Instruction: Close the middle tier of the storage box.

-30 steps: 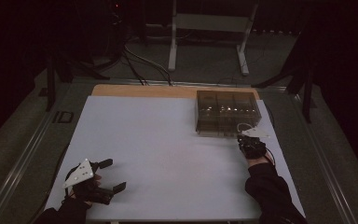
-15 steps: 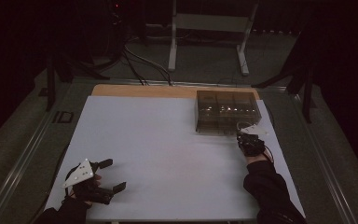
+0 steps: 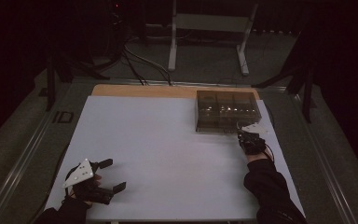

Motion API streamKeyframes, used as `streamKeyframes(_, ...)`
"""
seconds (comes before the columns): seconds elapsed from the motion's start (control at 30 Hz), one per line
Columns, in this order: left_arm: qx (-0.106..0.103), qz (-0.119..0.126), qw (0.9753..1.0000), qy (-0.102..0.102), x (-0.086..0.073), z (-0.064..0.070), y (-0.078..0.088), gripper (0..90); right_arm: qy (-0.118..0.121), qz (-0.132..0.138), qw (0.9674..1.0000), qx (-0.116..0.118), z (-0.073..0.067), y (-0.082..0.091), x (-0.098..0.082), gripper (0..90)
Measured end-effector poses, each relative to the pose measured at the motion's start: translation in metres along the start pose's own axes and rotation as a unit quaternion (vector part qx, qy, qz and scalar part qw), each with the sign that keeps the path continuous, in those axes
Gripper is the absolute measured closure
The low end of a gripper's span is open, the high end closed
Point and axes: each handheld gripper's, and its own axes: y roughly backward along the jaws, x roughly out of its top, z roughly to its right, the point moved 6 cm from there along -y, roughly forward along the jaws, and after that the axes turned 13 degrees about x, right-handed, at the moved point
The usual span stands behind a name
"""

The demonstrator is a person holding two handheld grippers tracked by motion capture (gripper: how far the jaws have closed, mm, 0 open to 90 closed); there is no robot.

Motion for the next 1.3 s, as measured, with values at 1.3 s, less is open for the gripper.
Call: streamKeyframes(1.3, -0.001, 0.003, 1.0, 0.002, 0.0008, -0.0001, 0.0007, 1.1, -0.003, -0.003, 1.0, 0.004, 0.0017, -0.0095, 0.0067, 90.0)
